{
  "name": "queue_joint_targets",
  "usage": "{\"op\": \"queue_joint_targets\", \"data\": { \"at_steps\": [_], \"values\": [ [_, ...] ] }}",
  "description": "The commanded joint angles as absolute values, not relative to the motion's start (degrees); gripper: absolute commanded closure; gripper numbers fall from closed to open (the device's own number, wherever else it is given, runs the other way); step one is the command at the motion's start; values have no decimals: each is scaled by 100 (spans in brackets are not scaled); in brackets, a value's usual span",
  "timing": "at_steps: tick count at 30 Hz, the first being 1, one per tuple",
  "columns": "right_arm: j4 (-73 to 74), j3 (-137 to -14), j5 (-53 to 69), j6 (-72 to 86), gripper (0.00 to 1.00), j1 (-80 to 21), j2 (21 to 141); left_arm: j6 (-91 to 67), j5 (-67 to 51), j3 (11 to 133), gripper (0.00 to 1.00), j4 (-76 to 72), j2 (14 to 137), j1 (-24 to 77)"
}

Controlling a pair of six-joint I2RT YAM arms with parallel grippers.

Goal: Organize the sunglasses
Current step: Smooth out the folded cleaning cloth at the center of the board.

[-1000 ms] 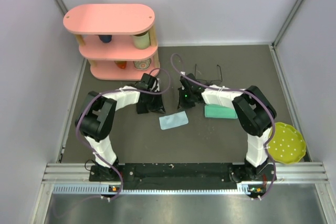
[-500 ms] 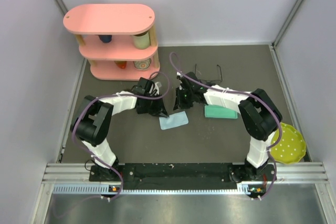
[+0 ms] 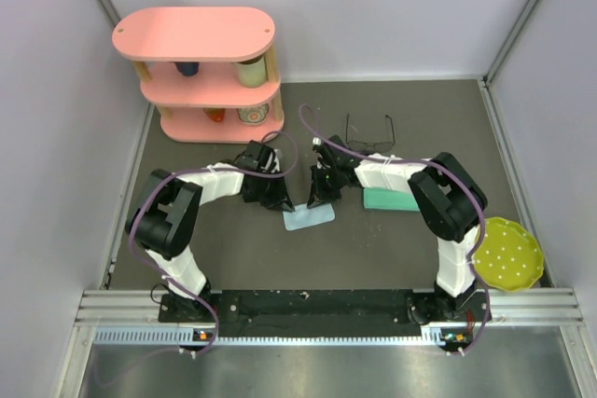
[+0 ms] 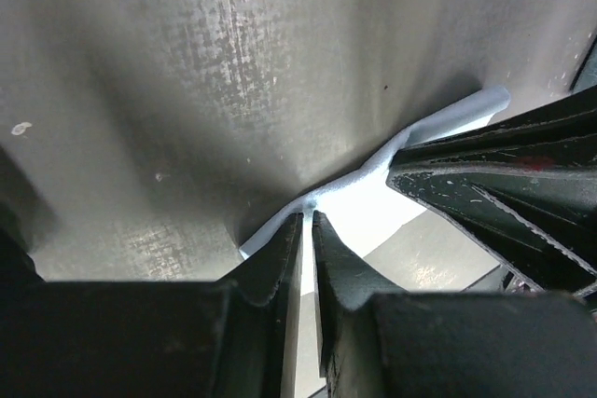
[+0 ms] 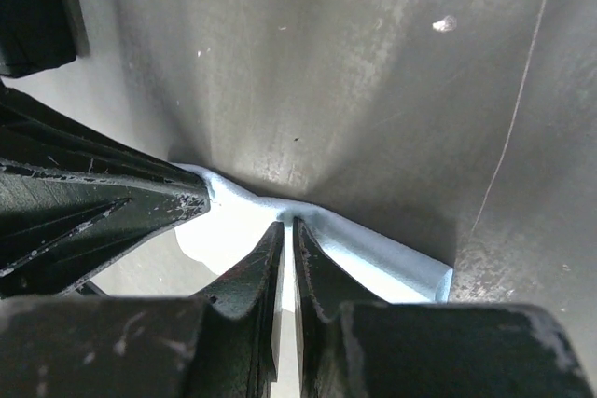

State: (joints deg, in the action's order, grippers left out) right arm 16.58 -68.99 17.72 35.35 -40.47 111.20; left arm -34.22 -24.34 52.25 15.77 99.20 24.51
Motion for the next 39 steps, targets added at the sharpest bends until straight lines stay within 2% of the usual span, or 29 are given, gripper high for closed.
{"op": "queue_joint_targets", "data": {
  "at_steps": [1, 10, 21, 24, 28, 31, 35, 39],
  "values": [
    [1714, -6794, 1292, 3709, 93, -3894, 11163, -3331, -1626, 5344, 86, 2029, 10081, 2435],
    [1977, -6680, 985, 3727, 93, -3630, 10828, -3182, -1099, 5607, 89, 2566, 10310, 2426],
    [2241, -6635, 132, 3226, 92, -3313, 10486, -2980, -1282, 5818, 89, 2707, 10257, 2426],
    [2215, -6662, 290, 3120, 92, -3322, 10407, -2892, -1854, 5915, 85, 2698, 10117, 2434],
    [2197, -6653, 246, 2998, 91, -3357, 10108, -2944, -1758, 6038, 78, 2838, 9783, 2435],
    [2223, -6688, 194, 2813, 85, -3497, 10011, -3032, -1705, 6064, 70, 2865, 9616, 2435],
    [2390, -6803, 18, 2628, 71, -3779, 10028, -3190, -1503, 5977, 61, 2936, 9466, 2435],
    [2584, -6960, -158, 2523, 68, -4051, 10195, -3287, -1292, 5775, 59, 2927, 9325, 2435]
  ]
}}
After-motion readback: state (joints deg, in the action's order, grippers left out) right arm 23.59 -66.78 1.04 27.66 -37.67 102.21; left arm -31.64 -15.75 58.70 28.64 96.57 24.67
